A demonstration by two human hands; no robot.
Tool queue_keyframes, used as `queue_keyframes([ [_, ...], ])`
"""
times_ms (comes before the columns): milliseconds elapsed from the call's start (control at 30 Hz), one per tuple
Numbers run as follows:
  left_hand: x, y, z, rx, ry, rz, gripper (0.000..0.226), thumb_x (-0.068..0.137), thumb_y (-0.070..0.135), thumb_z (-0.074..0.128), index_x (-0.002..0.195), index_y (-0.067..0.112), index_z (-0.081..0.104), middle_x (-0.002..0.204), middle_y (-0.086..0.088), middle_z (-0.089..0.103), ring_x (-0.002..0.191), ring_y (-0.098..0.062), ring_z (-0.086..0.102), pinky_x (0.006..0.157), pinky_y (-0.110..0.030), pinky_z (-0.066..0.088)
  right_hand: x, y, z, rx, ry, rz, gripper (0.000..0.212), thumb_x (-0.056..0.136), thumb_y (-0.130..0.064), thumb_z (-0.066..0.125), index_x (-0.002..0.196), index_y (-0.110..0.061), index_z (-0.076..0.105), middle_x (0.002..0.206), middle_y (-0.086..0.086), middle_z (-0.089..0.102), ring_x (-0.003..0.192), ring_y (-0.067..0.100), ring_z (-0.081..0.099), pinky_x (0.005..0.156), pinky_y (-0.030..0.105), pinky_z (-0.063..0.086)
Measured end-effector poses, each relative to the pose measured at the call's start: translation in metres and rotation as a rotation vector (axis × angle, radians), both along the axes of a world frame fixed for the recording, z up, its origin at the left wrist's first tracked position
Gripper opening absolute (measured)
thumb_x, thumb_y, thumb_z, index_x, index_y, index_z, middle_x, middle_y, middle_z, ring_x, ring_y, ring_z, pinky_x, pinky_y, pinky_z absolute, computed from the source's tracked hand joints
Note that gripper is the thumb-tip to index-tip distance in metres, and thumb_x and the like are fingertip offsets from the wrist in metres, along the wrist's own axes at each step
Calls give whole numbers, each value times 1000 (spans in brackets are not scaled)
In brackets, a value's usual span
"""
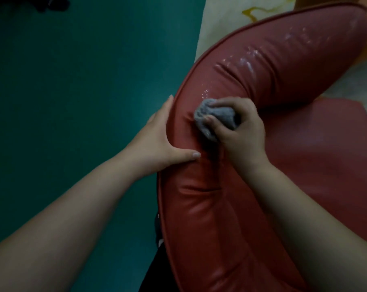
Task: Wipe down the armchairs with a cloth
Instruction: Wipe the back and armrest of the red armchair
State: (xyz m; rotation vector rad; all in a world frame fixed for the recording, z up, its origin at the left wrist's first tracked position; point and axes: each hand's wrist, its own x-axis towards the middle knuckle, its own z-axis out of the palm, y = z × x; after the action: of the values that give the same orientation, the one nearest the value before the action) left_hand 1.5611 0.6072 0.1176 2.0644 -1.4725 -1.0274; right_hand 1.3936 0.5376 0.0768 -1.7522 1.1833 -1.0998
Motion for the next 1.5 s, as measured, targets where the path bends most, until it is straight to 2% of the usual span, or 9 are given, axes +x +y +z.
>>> queue_keyframes([
  [200, 21, -26, -3, 31, 37, -146, 137, 48, 52, 86, 153, 32, 2, 158, 12, 15, 138, 5, 17, 103, -7, 13, -6, 0, -6, 90, 120, -24, 27, 73, -13, 79, 95, -20, 66, 97, 18, 58, 88, 9, 53, 82, 4, 35],
  [333, 30, -45, -2, 17, 84, -238, 136, 49, 49, 87, 153, 29, 2, 144, 23, 22, 128, 15, 20, 92, 8, 12, 8, -7, 7, 56, 56, -160, 27, 72, -16, 79, 93, -26, 64, 96, 12, 60, 89, 15, 56, 82, 6, 36],
  [433, 35, -58, -2, -5, 75, -298, 136, 49, 48, 86, 154, 23, 4, 142, 18, 27, 121, 19, 20, 85, 13, 12, 42, -21, 17, -37, 125, -43, 27, 71, -22, 79, 96, -18, 69, 94, 9, 58, 87, 13, 54, 81, 6, 36],
  [633, 40, -65, -2, 71, 113, -357, 143, 47, 50, 87, 153, 30, -7, 159, 11, 15, 141, 0, 21, 113, -16, 19, 7, 6, 0, 142, 101, -256, 28, 72, -12, 80, 91, -27, 64, 99, 14, 58, 87, 4, 54, 81, 3, 35],
  [767, 39, -70, 1, 82, 137, -369, 148, 40, 56, 82, 153, 29, -10, 159, 12, 14, 140, 1, 21, 114, -19, 21, 22, -10, 7, 60, 86, -211, 28, 70, -22, 80, 91, -32, 64, 97, 8, 58, 88, 5, 54, 82, 6, 36],
  [933, 40, -69, 1, 99, 157, -370, 150, 36, 59, 79, 151, 32, -12, 159, 12, 17, 140, 0, 23, 115, -23, 23, 18, 2, -5, 104, 102, -137, 27, 73, -14, 79, 97, -14, 68, 97, 8, 51, 91, 2, 51, 86, 8, 37],
  [1100, 40, -70, 0, 108, 169, -361, 149, 37, 58, 80, 151, 33, -13, 159, 13, 14, 140, 3, 21, 108, -9, 20, 9, -5, 3, 119, 109, -179, 27, 71, -14, 80, 95, -15, 69, 98, 8, 51, 91, 6, 52, 86, 9, 38],
  [1200, 39, -70, 0, 99, 173, -348, 149, 36, 59, 79, 151, 31, -11, 157, 13, 16, 137, 6, 21, 97, 6, 17, 24, -14, 11, 61, 151, 42, 32, 69, -26, 80, 98, -17, 69, 97, 4, 47, 87, 7, 50, 84, 8, 37],
  [1500, 39, -71, 2, 131, 198, -337, 148, 36, 61, 80, 149, 39, -14, 145, 25, 20, 126, 17, 27, 87, 11, 20, -12, -20, 12, 14, 259, 20, 26, 71, -18, 81, 95, -11, 72, 98, 6, 44, 89, 19, 52, 82, 11, 40],
])
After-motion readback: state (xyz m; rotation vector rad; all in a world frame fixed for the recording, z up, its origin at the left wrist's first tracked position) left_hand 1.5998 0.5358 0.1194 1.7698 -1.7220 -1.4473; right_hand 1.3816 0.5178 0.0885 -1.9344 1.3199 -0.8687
